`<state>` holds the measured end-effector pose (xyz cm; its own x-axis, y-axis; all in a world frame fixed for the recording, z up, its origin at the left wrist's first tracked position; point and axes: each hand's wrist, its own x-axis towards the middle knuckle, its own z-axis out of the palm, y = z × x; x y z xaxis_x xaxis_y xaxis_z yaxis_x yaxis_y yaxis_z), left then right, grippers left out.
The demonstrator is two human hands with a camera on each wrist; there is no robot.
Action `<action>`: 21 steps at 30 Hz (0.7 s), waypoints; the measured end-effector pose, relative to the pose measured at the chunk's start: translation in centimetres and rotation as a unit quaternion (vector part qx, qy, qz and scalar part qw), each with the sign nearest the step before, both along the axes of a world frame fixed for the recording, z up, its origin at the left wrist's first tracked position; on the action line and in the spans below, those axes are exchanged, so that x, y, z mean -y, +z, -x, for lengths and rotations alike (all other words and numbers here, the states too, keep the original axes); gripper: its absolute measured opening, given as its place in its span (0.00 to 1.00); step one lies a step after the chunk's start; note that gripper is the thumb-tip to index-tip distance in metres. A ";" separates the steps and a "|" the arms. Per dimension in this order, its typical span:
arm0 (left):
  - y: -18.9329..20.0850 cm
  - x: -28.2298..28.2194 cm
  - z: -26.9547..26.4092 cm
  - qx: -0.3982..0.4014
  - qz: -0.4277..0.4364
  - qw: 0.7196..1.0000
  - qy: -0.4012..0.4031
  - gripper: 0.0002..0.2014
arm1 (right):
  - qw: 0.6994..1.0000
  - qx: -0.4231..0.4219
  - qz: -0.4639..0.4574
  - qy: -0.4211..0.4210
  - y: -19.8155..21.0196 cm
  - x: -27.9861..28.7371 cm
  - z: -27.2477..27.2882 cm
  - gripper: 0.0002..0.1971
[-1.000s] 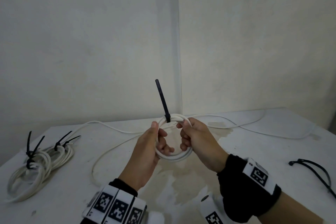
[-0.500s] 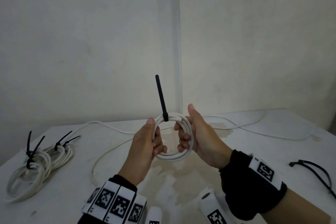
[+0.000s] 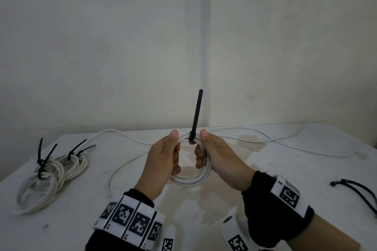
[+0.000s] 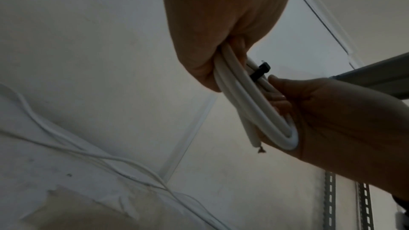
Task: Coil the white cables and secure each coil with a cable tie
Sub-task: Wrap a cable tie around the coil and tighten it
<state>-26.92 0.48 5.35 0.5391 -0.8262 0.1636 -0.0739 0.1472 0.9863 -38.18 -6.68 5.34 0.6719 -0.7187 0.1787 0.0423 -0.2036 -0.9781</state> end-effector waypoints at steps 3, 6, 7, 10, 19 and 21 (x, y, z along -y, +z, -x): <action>-0.6 -0.5 -0.6 0.000 -0.001 1.000 -0.008 0.20 | 1.000 0.019 -0.017 0.004 -0.6 -0.3 -1.2 0.19; -1.7 -1.3 -1.8 0.014 -0.017 1.000 0.006 0.21 | 0.999 0.021 -0.030 -0.017 -1.7 -0.5 -2.3 0.18; -2.1 -1.6 -2.3 0.012 -0.023 1.000 0.010 0.22 | 0.999 0.021 -0.036 -0.024 -2.0 -0.5 -2.6 0.18; -3.0 -2.7 -3.9 0.016 -0.043 0.999 0.003 0.18 | 0.998 0.023 -0.054 -0.029 -2.7 -0.8 -3.5 0.18; -3.9 -4.6 -8.0 0.054 -0.054 0.995 0.070 0.14 | 0.999 -0.047 0.019 0.015 -3.7 -2.3 -6.9 0.18; -4.0 -4.8 -8.8 0.064 -0.053 0.993 0.089 0.14 | 0.998 -0.051 0.016 0.028 -3.5 -2.5 -7.5 0.17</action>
<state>-18.14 5.33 1.34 0.6589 -0.7356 0.1571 -0.2142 0.0167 0.9766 -30.73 -4.16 1.82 0.7262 -0.6752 0.1295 -0.0447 -0.2343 -0.9711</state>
